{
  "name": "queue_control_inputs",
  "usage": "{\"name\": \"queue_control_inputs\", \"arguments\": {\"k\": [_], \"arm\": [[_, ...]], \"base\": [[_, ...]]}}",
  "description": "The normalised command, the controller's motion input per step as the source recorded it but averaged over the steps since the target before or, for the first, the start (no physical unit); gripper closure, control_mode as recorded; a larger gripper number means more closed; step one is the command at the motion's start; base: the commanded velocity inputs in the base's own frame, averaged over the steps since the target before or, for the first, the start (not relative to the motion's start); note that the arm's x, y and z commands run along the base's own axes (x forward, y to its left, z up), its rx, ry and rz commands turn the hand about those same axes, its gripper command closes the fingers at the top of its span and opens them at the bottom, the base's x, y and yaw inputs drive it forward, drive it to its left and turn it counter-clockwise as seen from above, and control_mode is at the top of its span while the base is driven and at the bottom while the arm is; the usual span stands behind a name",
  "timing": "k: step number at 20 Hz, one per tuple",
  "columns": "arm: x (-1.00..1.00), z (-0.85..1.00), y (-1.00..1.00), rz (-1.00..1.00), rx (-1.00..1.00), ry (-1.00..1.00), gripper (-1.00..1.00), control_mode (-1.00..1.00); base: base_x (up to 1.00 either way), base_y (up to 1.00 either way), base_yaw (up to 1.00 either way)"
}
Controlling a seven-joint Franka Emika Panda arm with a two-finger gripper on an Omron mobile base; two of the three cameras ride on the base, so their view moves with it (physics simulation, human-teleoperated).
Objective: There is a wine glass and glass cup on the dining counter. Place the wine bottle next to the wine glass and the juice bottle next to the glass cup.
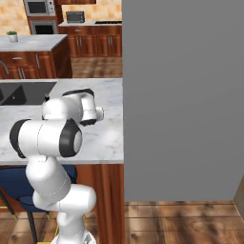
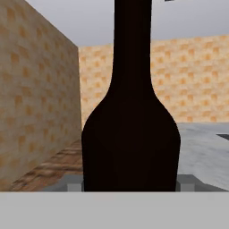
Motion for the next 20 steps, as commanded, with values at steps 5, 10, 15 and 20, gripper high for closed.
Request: {"name": "queue_control_inputs", "arguments": {"k": [5,10,15,20], "arm": [[0.0,-0.12,0.15,0.0,0.0,-0.04,1.0,-1.0],[0.0,-0.26,0.09,0.0,-0.04,-0.06,1.0,-1.0],[0.04,-0.25,0.03,0.0,-0.03,-0.03,1.0,-1.0],[0.13,-0.17,0.05,0.0,0.0,-0.04,1.0,-1.0]], "base": [[0.0,0.0,0.0],[0.0,0.0,0.0],[0.0,0.0,0.0],[0.0,0.0,0.0]]}}
